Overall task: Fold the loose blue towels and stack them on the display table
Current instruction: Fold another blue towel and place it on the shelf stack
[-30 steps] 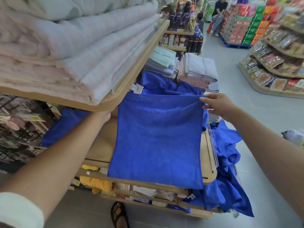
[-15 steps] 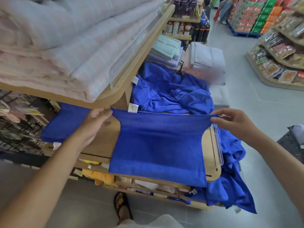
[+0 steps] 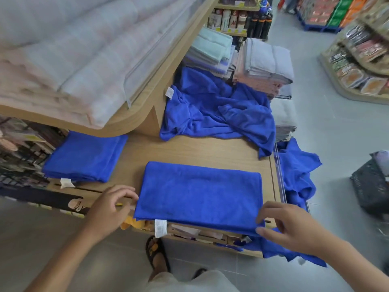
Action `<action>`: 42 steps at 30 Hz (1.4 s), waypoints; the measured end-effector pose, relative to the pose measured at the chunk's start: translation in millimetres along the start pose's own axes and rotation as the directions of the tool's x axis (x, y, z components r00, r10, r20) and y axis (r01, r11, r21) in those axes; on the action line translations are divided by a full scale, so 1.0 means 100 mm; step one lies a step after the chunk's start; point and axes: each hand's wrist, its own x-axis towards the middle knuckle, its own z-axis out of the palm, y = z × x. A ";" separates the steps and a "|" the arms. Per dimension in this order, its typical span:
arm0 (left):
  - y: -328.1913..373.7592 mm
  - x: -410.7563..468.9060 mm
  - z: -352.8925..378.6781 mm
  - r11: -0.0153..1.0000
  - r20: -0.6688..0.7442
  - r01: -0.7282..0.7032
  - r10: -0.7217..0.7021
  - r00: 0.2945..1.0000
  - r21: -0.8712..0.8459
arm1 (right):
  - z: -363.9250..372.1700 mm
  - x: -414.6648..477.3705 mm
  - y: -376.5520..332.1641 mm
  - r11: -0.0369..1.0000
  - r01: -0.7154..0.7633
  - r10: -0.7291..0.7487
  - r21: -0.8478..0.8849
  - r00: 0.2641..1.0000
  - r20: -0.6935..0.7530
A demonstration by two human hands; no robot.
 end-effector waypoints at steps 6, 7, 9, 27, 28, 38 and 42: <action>0.46 0.27 0.48 0.958 -0.143 -0.265 0.279 0.950 0.107 | 0.28 0.58 -0.27 1.000 0.007 0.004 0.028 0.927 -0.375; 0.56 0.32 0.59 0.950 -0.126 -0.293 0.305 0.944 0.108 | 0.37 0.70 -0.32 1.000 0.008 -0.001 0.015 0.915 -0.405; 0.69 0.39 0.79 0.934 -0.090 -0.307 0.327 0.941 0.180 | 0.53 0.88 -0.42 0.999 -0.035 0.017 -0.035 0.905 -0.425; 0.58 0.73 1.18 0.789 0.125 -0.155 0.099 0.987 0.595 | 0.62 1.35 0.04 0.928 -0.248 0.154 -0.278 0.935 -0.319; 0.62 0.80 1.19 0.787 0.125 -0.148 0.091 0.988 0.599 | 0.56 1.40 0.06 0.929 -0.246 0.151 -0.277 0.935 -0.321; 0.84 0.96 1.26 0.842 0.124 -0.173 0.127 0.984 0.511 | 0.46 1.14 0.09 0.896 -0.417 0.442 0.157 0.795 -0.414; 0.97 0.96 1.37 0.807 0.184 -0.226 0.147 0.972 0.546 | 0.30 1.14 0.03 0.829 -0.511 0.559 0.226 0.762 -0.326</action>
